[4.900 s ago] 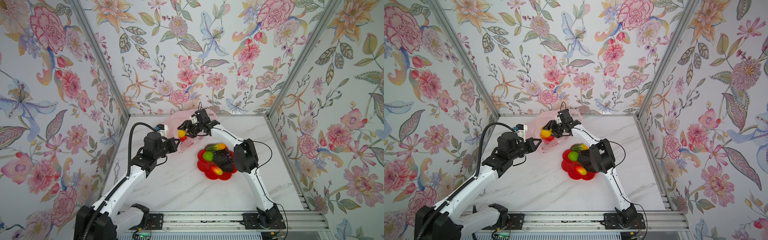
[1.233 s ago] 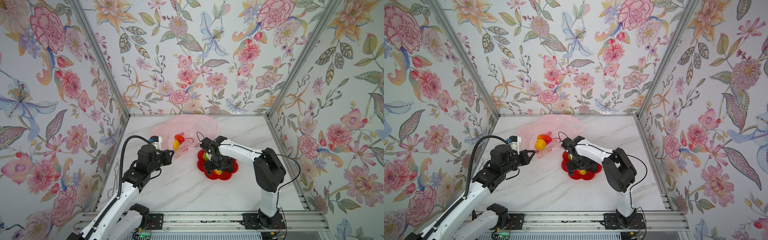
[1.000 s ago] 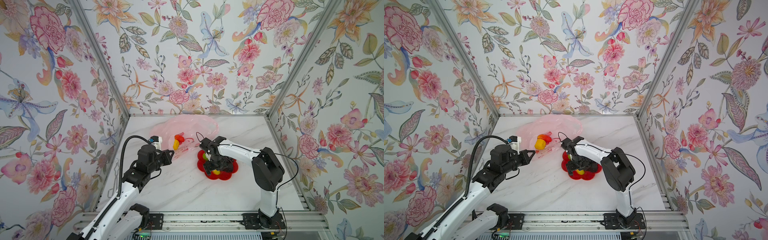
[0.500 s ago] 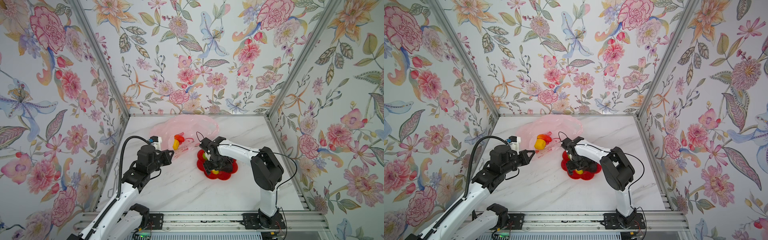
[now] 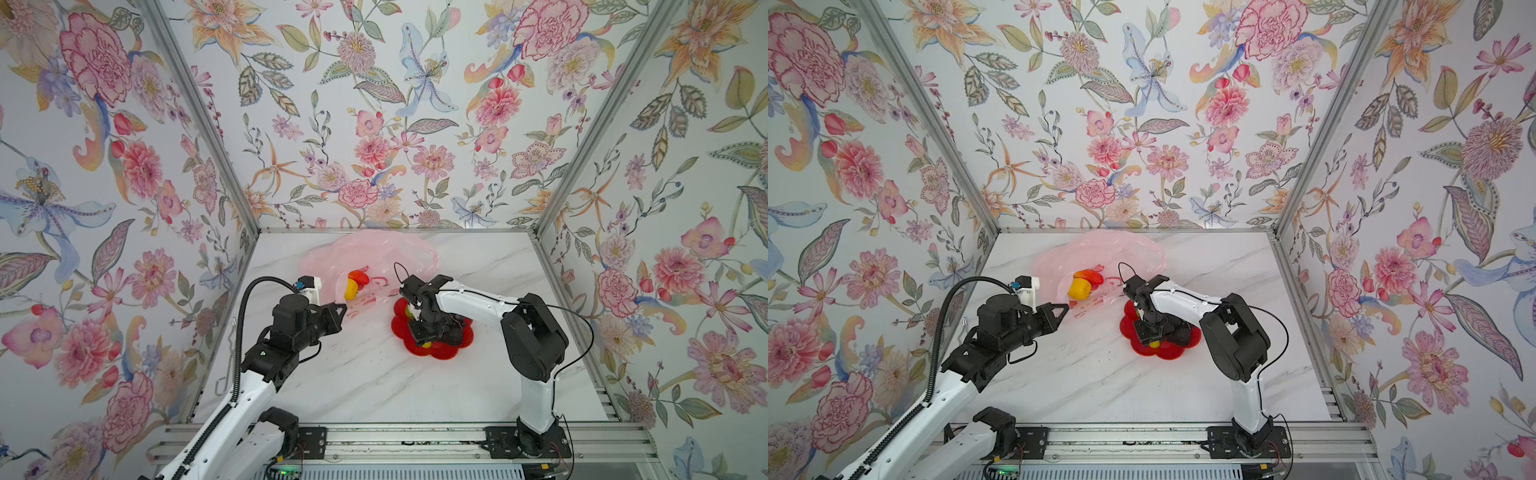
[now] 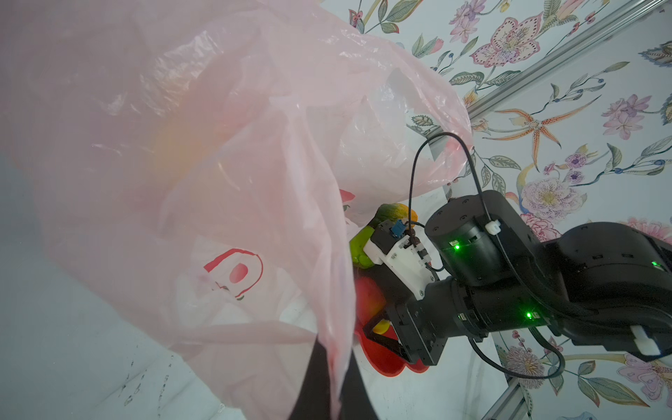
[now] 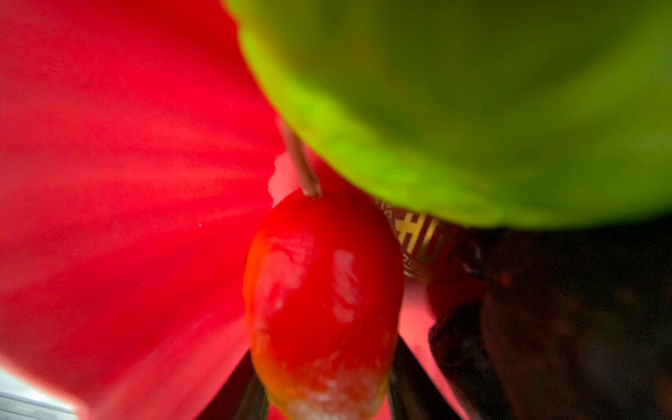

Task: Place the fruits into the plastic bag
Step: Pick up the fruit from the plate.

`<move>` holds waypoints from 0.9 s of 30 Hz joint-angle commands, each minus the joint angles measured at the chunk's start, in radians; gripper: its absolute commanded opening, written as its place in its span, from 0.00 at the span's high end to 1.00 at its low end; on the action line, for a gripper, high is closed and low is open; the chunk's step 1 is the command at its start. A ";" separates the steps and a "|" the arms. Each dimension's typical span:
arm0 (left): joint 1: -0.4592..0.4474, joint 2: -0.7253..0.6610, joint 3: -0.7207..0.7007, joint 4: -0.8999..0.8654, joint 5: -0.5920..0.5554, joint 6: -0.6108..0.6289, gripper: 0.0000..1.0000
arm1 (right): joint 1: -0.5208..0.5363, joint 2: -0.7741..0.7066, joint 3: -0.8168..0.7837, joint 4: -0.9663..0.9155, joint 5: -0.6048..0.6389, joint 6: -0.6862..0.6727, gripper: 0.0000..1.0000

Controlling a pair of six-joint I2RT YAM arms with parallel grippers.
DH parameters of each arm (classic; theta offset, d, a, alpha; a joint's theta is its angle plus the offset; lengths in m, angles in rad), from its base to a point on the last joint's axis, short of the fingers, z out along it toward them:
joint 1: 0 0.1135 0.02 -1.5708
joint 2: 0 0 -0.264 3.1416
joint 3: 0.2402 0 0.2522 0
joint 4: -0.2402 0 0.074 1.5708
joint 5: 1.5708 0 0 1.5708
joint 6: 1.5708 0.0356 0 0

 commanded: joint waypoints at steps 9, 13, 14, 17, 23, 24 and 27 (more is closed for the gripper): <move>-0.001 0.002 -0.004 -0.010 -0.005 -0.004 1.00 | -0.007 -0.017 -0.048 -0.016 -0.001 0.017 0.65; -0.003 -0.003 -0.004 -0.009 -0.008 -0.004 1.00 | -0.008 -0.031 -0.061 -0.015 0.004 0.021 0.66; -0.002 -0.003 -0.005 -0.009 -0.008 -0.004 1.00 | -0.006 -0.035 -0.065 -0.016 0.003 0.021 0.66; -0.002 -0.004 -0.009 -0.007 -0.007 -0.005 1.00 | -0.006 -0.047 -0.072 -0.015 0.006 0.022 0.66; -0.002 -0.002 -0.011 0.002 -0.007 -0.007 1.00 | -0.005 -0.101 -0.096 -0.007 0.009 0.025 0.67; -0.002 -0.002 -0.011 0.003 -0.007 -0.007 1.00 | -0.005 -0.112 -0.103 -0.003 0.007 0.027 0.68; -0.003 -0.002 -0.013 0.005 -0.009 -0.007 1.00 | -0.003 -0.151 -0.128 0.017 -0.005 0.034 0.68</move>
